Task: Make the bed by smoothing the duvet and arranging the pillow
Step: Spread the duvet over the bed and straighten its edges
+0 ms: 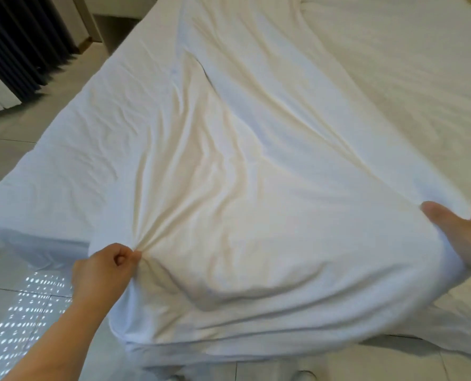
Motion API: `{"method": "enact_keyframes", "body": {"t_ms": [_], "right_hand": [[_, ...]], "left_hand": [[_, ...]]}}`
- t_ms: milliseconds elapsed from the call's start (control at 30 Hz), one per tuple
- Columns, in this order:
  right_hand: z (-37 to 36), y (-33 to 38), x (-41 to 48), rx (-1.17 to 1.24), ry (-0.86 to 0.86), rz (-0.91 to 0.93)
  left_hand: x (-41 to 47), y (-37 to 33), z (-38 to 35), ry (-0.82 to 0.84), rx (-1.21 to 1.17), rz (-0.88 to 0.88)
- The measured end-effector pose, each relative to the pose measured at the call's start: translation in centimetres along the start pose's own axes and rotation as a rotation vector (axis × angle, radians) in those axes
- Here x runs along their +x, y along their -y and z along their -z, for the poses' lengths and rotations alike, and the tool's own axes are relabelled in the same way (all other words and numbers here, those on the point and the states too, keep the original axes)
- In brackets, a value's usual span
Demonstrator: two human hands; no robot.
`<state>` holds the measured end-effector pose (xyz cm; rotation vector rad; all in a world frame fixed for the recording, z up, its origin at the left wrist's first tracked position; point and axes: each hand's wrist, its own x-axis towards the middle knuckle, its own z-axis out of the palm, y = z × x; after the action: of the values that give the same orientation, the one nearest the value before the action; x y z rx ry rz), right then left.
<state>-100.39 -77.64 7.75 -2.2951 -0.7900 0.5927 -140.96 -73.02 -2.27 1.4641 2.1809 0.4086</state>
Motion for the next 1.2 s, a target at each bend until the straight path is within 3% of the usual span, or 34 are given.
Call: {"method": "enact_keyframes", "body": {"t_ms": [100,233,333,400,467,633,733,900,1033,1133,1200], "right_hand": [[-0.1,-3.3,3.2,-0.074,-0.014,-0.053],[-3.0,-9.7,8.4,-0.084,0.34,-0.174],[-1.9,-11.9,12.2,0.033,0.61,-0.244],[-0.6,-12.1,14.5,0.12,0.724,-0.261],[0.0,-12.0,16.9,0.229,0.771,-0.262],[-1.9,-8.5,23.2,0.316,0.775,-0.216],[-4.6,-5.3,25.7,0.341,0.684,-0.163],[-7.4,-2.6,26.5,0.365,0.625,-0.069],[-3.3,-3.2,26.0,0.468,0.386,0.152],[-1.1,-7.0,26.6,0.391,0.286,0.149],[-1.5,-9.0,27.8,0.285,0.315,0.114]], "left_hand": [[-0.7,-3.2,-2.0,-0.024,0.091,-0.007],[-2.0,-11.3,-7.2,-0.111,0.032,-0.078],[-4.4,-19.9,-14.2,-0.019,-0.065,-0.278],[-6.2,-24.5,-19.6,0.114,-0.007,-0.428],[-8.5,-28.9,-23.3,0.252,0.081,-0.404],[-11.1,-33.2,-27.7,0.278,0.327,-0.385],[-9.9,-33.7,-27.7,0.299,0.458,-0.361],[-9.3,-32.6,-26.4,0.157,0.137,-0.569],[-10.9,-32.4,-25.1,0.059,-0.054,-0.774],[-11.9,-32.3,-26.4,0.088,0.016,-0.944],[-10.1,-31.7,-27.8,0.095,-0.007,-0.947]]}}
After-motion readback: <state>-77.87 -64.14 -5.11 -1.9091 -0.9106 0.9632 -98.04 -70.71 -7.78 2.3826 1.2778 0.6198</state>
